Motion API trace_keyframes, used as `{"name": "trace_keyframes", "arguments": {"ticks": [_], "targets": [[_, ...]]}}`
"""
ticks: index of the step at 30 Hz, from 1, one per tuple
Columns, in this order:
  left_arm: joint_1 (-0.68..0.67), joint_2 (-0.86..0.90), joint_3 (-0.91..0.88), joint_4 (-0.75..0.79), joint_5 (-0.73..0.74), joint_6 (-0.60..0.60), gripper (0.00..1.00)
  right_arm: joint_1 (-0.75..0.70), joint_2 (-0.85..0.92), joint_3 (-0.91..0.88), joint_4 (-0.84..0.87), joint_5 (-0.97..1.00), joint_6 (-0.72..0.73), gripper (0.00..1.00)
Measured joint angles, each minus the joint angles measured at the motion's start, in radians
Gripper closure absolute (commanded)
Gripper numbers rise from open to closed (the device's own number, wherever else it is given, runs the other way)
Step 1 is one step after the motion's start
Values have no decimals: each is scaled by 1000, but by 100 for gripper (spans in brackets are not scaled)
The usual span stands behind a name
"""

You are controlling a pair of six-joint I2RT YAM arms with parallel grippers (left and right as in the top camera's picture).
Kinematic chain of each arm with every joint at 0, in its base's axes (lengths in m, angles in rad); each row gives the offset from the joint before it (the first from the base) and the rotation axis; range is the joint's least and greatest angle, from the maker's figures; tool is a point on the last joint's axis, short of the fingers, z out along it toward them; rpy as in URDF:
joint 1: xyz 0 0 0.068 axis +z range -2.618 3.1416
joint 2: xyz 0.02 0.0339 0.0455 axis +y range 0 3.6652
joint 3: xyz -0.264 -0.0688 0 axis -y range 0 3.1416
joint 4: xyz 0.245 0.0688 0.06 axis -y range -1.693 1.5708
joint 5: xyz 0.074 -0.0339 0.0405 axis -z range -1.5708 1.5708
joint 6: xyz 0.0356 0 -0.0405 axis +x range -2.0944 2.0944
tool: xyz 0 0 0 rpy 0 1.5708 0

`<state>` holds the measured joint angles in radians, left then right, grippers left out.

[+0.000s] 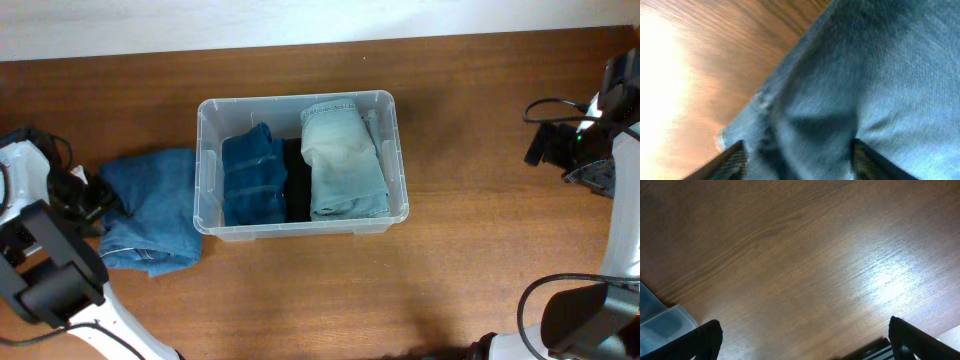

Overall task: Pack container
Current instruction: 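Grasp the blue jeans edge with the left gripper and drag left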

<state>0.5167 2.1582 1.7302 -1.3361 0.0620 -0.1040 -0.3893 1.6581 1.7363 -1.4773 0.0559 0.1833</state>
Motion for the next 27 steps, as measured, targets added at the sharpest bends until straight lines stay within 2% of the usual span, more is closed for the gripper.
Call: {"name": "trace_keyframes", "arguments": {"ticks": [8, 15, 21, 27], "targets": [[3, -96, -1, 92, -66, 126, 14, 0, 0, 0, 0, 0, 1, 2], [3, -96, -2, 195, -26, 256, 13, 0, 0, 0, 0, 0, 0, 2], [3, -96, -9, 261, 2, 304, 13, 0, 0, 0, 0, 0, 0, 2], [3, -96, -101, 339, 41, 322, 14, 0, 0, 0, 0, 0, 1, 2]]}}
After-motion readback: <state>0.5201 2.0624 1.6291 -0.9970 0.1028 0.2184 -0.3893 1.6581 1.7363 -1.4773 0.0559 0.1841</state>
